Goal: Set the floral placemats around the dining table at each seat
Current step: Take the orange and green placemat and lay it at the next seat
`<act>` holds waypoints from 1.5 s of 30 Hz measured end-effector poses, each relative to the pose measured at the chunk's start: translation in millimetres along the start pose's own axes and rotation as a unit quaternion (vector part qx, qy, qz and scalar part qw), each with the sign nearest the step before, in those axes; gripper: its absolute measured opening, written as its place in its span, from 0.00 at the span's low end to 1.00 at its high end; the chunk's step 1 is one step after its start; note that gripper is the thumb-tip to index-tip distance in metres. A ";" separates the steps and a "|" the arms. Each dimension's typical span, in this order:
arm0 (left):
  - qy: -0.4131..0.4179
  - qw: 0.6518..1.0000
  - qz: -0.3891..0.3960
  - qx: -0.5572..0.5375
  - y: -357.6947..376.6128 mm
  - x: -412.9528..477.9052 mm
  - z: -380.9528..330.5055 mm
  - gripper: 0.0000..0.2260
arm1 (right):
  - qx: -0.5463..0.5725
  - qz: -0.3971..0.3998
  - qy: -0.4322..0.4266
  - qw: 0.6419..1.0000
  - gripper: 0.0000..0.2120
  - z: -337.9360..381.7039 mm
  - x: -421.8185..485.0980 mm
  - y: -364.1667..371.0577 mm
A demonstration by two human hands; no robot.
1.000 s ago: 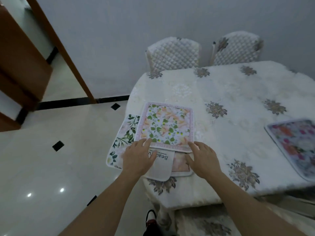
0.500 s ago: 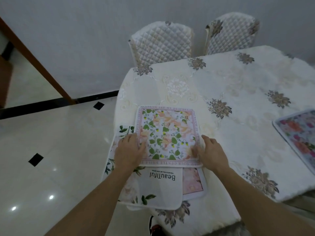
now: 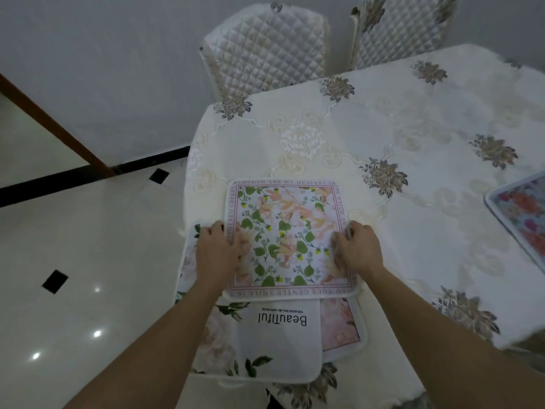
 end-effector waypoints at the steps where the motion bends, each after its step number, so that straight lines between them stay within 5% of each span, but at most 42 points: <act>1: -0.014 1.000 0.004 -0.019 1.6 3.2 1.6 0.18 | 0.021 -0.002 0.008 1.000 0.13 0.2 4.1 0.6; 8: 0.013 0.993 0.008 -0.114 8.7 6.6 -15.0 0.11 | 0.163 0.020 0.028 0.986 0.12 3.6 9.8 -2.3; 28: 0.124 0.979 -0.004 -0.164 -0.3 -79.3 -163.4 0.12 | 0.159 -0.091 -0.010 0.983 0.16 -73.8 -34.8 -173.1; 45: 0.213 0.953 0.090 -0.195 66.1 -160.2 -269.8 0.13 | 0.204 -0.203 0.088 0.954 0.15 -204.6 -117.9 -267.6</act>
Point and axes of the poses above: each hand's wrist, its own x-axis towards the middle knuckle, its own y-axis out of the palm, z = x × y, the point moved 3 cm from there along x, towards the middle knuckle, and after that the axes turned 4 degrees about y, right-handed, at the moved point
